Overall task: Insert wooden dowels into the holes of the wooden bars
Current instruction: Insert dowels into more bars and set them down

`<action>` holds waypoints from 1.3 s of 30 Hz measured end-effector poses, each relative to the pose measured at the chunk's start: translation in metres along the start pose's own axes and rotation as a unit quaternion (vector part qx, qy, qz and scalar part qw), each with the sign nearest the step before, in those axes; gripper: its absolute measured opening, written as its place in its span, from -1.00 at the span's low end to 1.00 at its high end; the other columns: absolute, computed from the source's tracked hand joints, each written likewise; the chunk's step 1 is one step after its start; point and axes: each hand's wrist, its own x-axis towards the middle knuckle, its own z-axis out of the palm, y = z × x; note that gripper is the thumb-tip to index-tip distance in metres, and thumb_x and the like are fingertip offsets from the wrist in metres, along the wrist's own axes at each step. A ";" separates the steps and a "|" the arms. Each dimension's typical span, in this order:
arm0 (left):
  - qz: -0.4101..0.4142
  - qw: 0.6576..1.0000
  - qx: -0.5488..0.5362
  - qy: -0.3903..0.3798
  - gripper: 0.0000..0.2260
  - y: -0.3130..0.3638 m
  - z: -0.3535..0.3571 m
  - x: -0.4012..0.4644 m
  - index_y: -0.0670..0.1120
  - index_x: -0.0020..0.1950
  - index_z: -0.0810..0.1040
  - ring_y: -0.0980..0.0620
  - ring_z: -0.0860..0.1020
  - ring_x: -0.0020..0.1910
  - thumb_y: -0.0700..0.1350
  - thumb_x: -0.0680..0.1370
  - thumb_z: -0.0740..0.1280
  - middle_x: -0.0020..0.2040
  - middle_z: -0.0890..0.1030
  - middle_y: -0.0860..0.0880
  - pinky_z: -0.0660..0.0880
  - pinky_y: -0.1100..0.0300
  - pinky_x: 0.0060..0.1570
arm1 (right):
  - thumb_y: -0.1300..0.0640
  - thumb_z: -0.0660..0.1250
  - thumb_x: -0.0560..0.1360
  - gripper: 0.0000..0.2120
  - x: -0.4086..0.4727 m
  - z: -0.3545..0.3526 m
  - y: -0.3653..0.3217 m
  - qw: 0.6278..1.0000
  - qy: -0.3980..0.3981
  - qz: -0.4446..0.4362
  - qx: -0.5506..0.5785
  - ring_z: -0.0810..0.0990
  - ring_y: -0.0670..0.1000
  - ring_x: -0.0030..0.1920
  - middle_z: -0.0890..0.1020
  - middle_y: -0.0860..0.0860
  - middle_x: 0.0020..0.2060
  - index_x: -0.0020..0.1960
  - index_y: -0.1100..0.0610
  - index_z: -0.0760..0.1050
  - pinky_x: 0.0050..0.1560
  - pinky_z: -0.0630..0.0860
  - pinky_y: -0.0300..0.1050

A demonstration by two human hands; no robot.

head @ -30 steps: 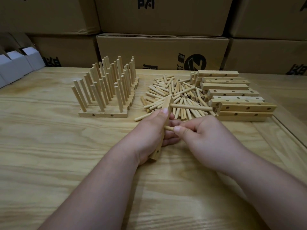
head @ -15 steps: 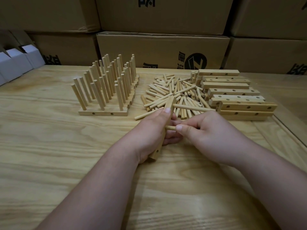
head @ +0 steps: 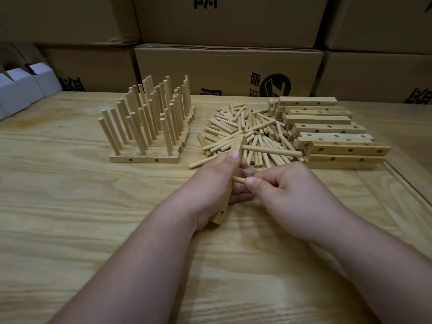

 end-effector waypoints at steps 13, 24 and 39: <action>-0.041 0.986 -0.155 -0.040 -0.60 0.002 -0.005 0.003 -0.18 0.37 0.43 -0.20 0.68 0.13 0.05 0.71 0.04 0.13 0.70 -0.23 0.61 -0.08 0.15 | 0.30 0.21 0.56 -0.83 0.009 -0.019 0.000 0.978 0.048 0.103 0.177 0.48 -0.20 -0.53 0.59 -0.04 -0.49 -0.05 0.06 0.48 -0.42 0.36 -0.16; -0.013 0.982 -0.186 0.044 -0.67 -0.002 -0.009 0.010 -0.11 0.11 0.65 0.05 0.45 -0.37 0.05 0.70 0.16 -0.25 0.51 -0.07 0.45 0.21 -0.44 | -0.13 0.26 0.53 -0.83 0.010 -0.031 0.013 0.964 0.168 0.039 0.201 0.52 -0.07 -0.39 0.69 0.04 -0.25 -0.12 -0.08 0.55 -0.36 0.47 -0.05; -0.036 0.945 -0.320 0.057 -0.68 0.003 -0.017 0.009 -0.11 -0.06 0.47 0.07 0.26 -0.48 0.09 0.66 0.09 -0.37 0.33 -0.03 0.18 0.28 -0.53 | -0.19 0.22 0.55 -0.61 0.008 -0.008 0.038 0.957 0.027 -0.033 -0.287 0.25 -0.13 0.35 0.37 -0.27 0.25 0.37 -0.23 0.43 0.30 0.17 -0.08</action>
